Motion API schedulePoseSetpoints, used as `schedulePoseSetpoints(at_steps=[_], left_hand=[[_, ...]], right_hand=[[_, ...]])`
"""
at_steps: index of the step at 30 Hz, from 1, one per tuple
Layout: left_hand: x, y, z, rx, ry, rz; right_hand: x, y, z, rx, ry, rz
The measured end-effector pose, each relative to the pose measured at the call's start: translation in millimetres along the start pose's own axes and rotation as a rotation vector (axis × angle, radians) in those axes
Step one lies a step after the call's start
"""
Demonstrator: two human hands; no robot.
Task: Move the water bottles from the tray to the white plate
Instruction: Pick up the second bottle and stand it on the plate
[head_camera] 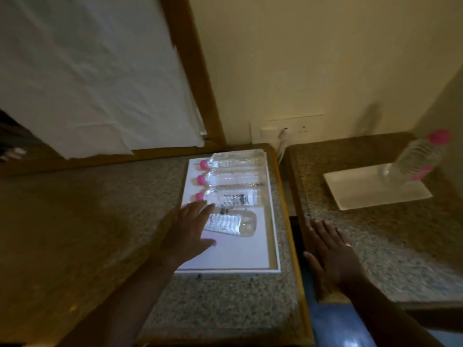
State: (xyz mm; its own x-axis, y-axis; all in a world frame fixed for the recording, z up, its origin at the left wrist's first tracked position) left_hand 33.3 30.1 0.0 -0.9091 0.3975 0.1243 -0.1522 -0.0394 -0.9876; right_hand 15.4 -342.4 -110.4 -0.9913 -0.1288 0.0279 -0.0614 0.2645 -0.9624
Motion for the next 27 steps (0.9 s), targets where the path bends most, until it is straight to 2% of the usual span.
schedulePoseSetpoints(at_steps=[2, 6, 12, 15, 21, 24, 27], left_hand=[[-2.0, -3.3, -9.0, -0.023, -0.031, -0.044], [-13.9, -8.5, -16.1, -0.049, 0.039, -0.143], [-13.7, -13.5, -24.7, 0.155, 0.0, -0.21], [-6.8, -21.5, -24.5, 0.289, -0.051, -0.091], [-18.2, -61.5, 12.4, 0.6, -0.02, 0.341], [-39.5, -53.8, 47.3, 0.781, 0.0, 0.411], [-54.1, -41.3, 67.2, 0.851, 0.016, 0.459]], right_hand=[[0.0, -2.1, -4.3, 0.023, 0.008, 0.003], [0.9, -4.9, -8.5, 0.028, 0.026, -0.001], [0.9, 1.0, -5.1, 0.031, 0.032, -0.021], [0.2, 0.9, -4.1, 0.021, 0.035, -0.031], [0.0, 2.1, -1.4, 0.026, 0.041, -0.038], [-1.1, 1.5, -0.4, 0.022, 0.041, -0.035], [-0.7, 1.5, 0.0, 0.006, 0.035, -0.029]])
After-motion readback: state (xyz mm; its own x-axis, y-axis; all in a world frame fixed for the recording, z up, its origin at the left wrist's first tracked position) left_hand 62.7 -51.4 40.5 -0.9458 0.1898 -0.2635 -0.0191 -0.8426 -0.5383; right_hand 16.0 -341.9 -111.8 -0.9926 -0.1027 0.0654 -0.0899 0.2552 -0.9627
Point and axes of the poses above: each hand's wrist, its own x-axis away from the middle knuckle, its own y-axis out of the palm, z = x × y, the point moved 1 cm from there along -x, towards the middle knuckle, and after that the axes turned 11 degrees about y, right-handed, at the moved point
